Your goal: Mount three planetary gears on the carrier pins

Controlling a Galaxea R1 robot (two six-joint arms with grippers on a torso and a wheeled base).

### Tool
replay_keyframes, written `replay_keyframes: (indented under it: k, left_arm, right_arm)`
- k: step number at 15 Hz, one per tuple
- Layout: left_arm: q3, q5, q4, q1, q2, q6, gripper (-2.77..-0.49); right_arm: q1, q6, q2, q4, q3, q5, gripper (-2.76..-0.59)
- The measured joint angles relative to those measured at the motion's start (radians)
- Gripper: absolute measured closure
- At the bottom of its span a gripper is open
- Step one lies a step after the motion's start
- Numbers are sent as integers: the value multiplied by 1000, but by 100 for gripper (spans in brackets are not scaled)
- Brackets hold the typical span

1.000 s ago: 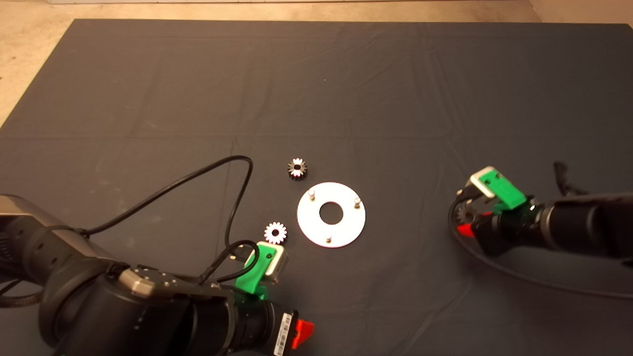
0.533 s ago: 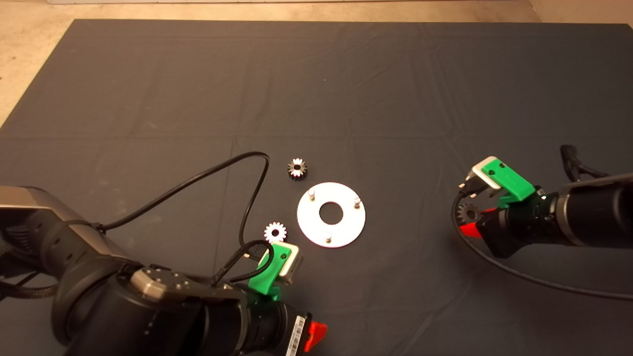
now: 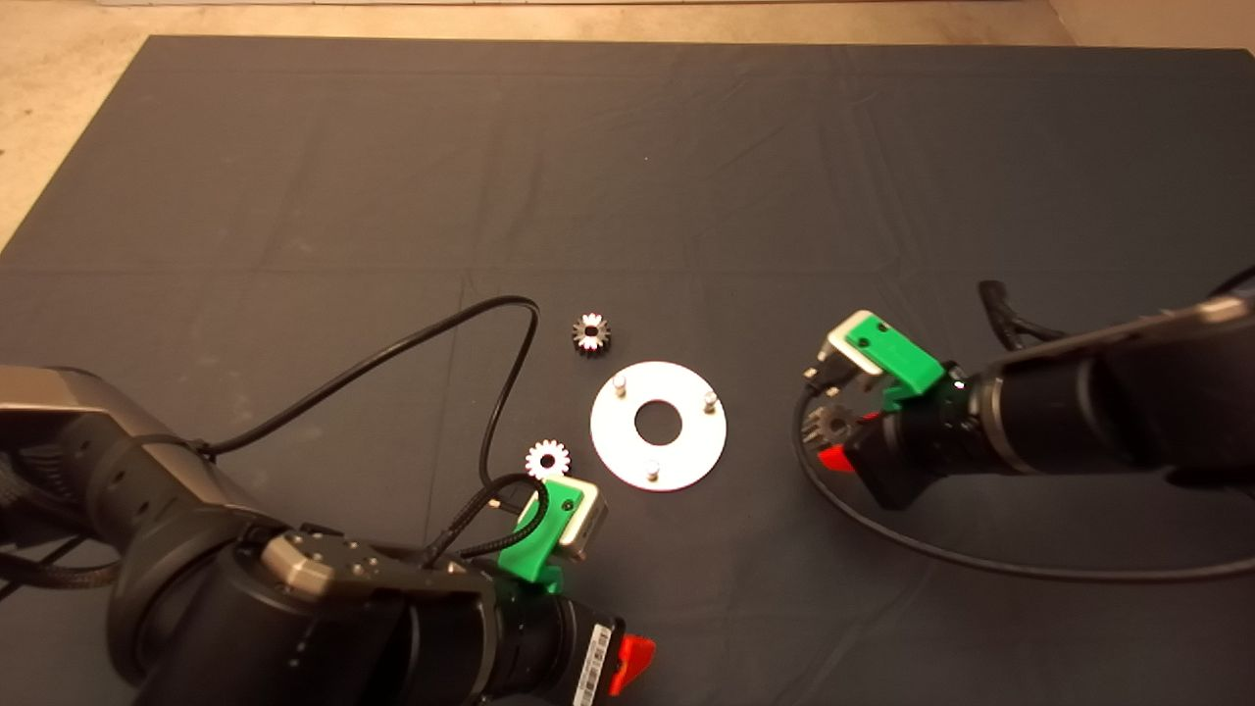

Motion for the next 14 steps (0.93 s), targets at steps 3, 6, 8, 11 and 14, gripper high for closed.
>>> replay_keyframes:
  k: [3,6,8,11,14]
  left_arm:
    - [0,0,7,0,1,0,-222]
    - [0,0,12,0,0,0,-222]
    - [0,0,15,0,1,0,-222]
    - [0,0,19,0,15,-1,-222]
    - [0,0,24,0,28,-5,-222]
  right_arm:
    - [-16,0,77,-2,-85,-2,-81]
    - [-37,0,136,-10,-148,-4,-82]
    - [-52,-1,156,-15,-173,1,-81]
    - [-71,-12,176,-31,-202,-6,-81]
    - [-71,-36,195,-39,-221,-3,-81]
